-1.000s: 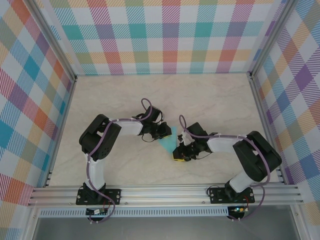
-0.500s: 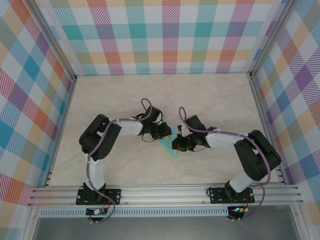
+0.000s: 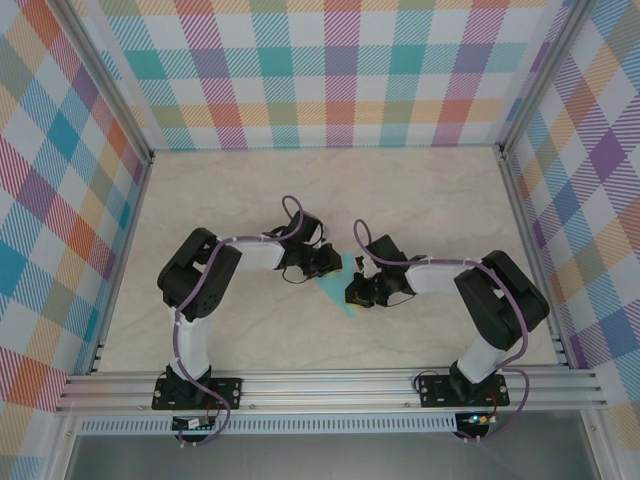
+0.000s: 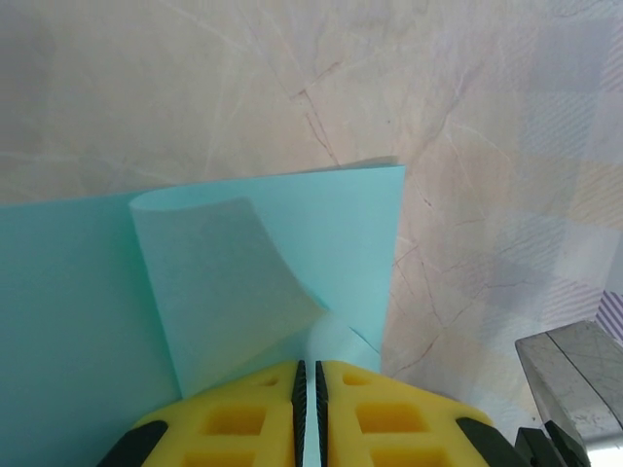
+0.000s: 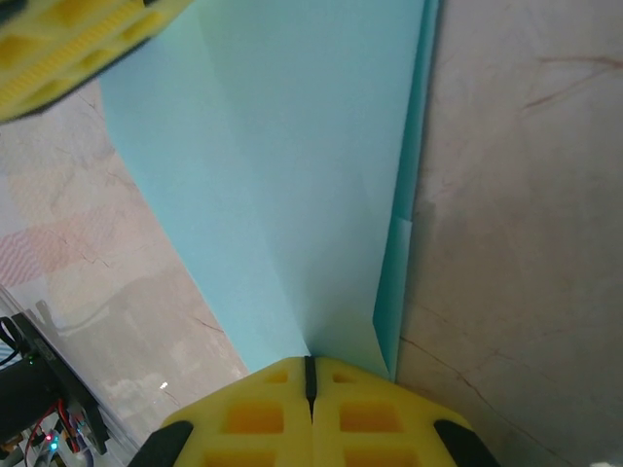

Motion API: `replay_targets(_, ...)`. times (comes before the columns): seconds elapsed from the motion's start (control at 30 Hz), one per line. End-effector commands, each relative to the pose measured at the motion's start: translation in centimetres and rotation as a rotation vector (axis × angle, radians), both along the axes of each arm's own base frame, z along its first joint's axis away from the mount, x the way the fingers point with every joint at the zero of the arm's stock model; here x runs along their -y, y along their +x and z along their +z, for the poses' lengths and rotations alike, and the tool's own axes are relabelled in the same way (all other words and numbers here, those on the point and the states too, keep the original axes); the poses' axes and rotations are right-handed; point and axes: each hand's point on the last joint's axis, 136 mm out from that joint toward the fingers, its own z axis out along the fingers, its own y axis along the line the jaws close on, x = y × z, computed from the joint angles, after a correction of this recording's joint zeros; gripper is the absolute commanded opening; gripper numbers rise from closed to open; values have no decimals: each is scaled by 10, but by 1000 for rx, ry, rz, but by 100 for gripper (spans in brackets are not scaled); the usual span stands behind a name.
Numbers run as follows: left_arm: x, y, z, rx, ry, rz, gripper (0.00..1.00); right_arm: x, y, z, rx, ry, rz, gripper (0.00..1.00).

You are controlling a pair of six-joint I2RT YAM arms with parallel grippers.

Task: Fold a paper plane with a square sheet of paper (fold left side to right side)
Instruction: Fourth fold the wing at the center of the table.

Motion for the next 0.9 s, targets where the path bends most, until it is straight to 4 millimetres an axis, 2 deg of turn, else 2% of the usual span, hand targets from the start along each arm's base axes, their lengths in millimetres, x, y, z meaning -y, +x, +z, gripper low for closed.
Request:
replay_targets(0.0,-38,29,-25,17,100,63,14,48,-49,-44,-155,-218,2,0)
replay_targets(0.23,-55,60,-30,38,83,80,14,50,-52,-43,-143,-211,6,0)
replay_targets(0.33,-60,69,-24,55,60,90,14,48,-51,-42,-135,-197,9,0)
replay_targets(0.4,-61,73,-15,73,44,90,14,47,-50,-42,-133,-198,12,0)
replay_targets(0.53,-64,74,21,153,28,74,15,48,-48,-43,-131,-204,10,0)
replay_targets(0.63,-69,65,48,210,17,64,15,48,-49,-44,-133,-209,12,0)
replay_targets(0.73,-70,46,73,254,-8,57,15,48,-48,-44,-130,-206,10,0)
replay_targets(0.87,-50,5,74,248,-20,-10,15,47,-46,-44,-128,-208,13,0)
